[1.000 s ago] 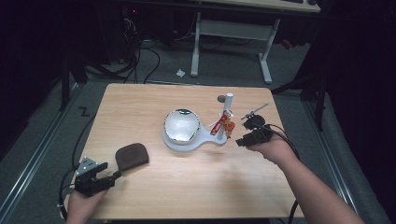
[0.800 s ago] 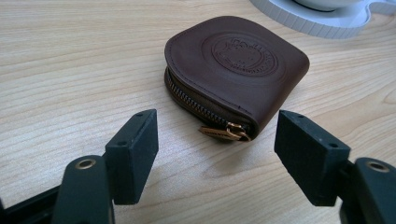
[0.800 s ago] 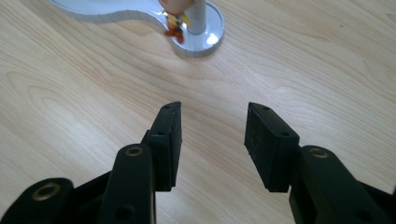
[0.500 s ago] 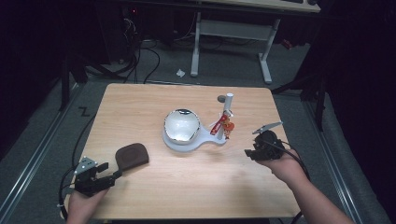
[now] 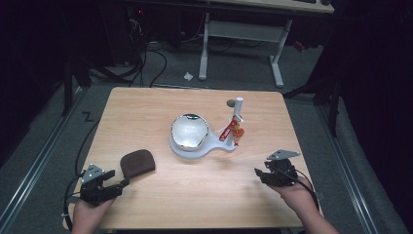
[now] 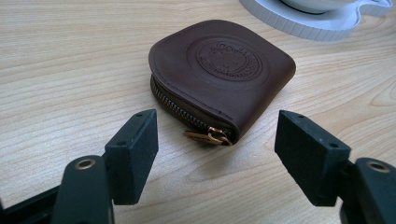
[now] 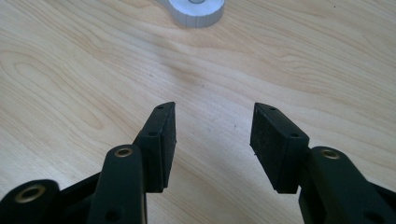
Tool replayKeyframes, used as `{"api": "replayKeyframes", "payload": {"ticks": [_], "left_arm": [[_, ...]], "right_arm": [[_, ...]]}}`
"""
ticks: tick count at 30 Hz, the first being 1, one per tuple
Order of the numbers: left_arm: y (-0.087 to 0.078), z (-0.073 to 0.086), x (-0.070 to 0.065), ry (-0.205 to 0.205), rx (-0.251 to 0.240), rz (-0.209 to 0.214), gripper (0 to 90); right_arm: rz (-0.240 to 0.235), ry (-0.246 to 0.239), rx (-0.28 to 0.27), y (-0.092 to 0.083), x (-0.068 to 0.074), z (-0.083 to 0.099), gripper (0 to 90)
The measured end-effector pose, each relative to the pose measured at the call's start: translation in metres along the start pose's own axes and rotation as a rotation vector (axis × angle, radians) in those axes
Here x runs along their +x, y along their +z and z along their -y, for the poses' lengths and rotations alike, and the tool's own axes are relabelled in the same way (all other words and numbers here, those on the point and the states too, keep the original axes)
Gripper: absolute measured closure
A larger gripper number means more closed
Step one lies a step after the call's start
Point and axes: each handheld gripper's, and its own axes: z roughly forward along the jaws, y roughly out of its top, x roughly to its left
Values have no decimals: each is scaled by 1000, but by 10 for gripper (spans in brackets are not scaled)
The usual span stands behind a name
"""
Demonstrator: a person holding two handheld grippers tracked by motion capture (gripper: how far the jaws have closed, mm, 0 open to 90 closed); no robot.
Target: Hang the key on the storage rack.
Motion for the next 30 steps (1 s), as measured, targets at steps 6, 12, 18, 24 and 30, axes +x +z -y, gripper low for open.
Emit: {"api": "replayKeyframes", "payload": {"ticks": [6,12,18,24,30], "left_arm": [[-3,-2,-2,-3,-22,-23,298],[-6,-5,-9,9,-42,-25,303],[-3,-7,-15,34,-32,-32,310],[1,-13,-15,34,-11,-42,303],[4,-31,-9,23,11,-55,302]], "right_arm": [[19,61,-87,13,10,34,534],[12,188,-177,12,14,57,511],[76,86,-167,3,13,67,502],[49,128,-153,10,1,71,495],[14,118,-145,13,5,68,488]]}}
